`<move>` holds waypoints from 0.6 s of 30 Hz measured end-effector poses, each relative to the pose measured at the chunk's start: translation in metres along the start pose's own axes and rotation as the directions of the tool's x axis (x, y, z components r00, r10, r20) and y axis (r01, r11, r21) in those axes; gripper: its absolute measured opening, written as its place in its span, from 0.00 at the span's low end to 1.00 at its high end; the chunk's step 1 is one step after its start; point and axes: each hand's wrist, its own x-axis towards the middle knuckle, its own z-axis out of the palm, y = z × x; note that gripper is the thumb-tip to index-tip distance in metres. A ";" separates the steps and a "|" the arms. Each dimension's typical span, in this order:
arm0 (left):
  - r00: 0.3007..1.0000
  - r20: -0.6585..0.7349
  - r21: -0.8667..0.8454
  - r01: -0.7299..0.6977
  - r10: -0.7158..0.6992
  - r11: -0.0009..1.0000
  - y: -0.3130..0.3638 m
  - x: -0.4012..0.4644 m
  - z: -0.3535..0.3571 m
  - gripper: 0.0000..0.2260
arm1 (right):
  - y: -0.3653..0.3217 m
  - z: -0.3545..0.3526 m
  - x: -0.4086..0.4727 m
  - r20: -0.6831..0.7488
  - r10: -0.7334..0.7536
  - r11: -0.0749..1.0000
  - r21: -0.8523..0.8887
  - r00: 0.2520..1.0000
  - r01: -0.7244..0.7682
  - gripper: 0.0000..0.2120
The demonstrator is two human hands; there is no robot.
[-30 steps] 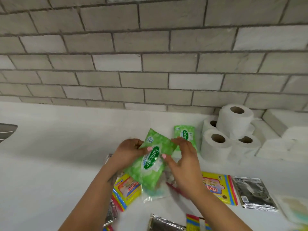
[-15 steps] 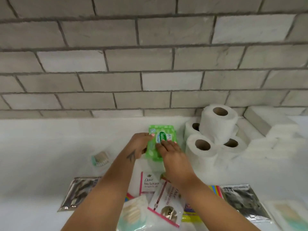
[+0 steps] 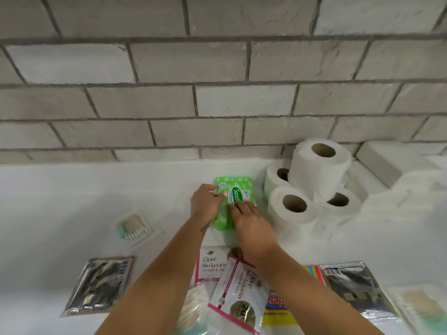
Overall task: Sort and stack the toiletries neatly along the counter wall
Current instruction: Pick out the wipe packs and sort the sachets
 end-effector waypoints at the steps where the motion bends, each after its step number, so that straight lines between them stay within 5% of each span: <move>1: 1.000 -0.010 0.008 -0.003 0.003 1.000 0.000 0.000 0.000 0.20 | 0.000 0.001 0.000 0.001 0.001 1.000 0.002 1.000 -0.001 0.31; 18: 0.998 -0.055 0.082 0.038 -0.034 0.996 0.002 -0.010 -0.002 0.25 | -0.008 -0.003 0.000 0.094 0.039 0.998 0.053 0.995 -0.044 0.34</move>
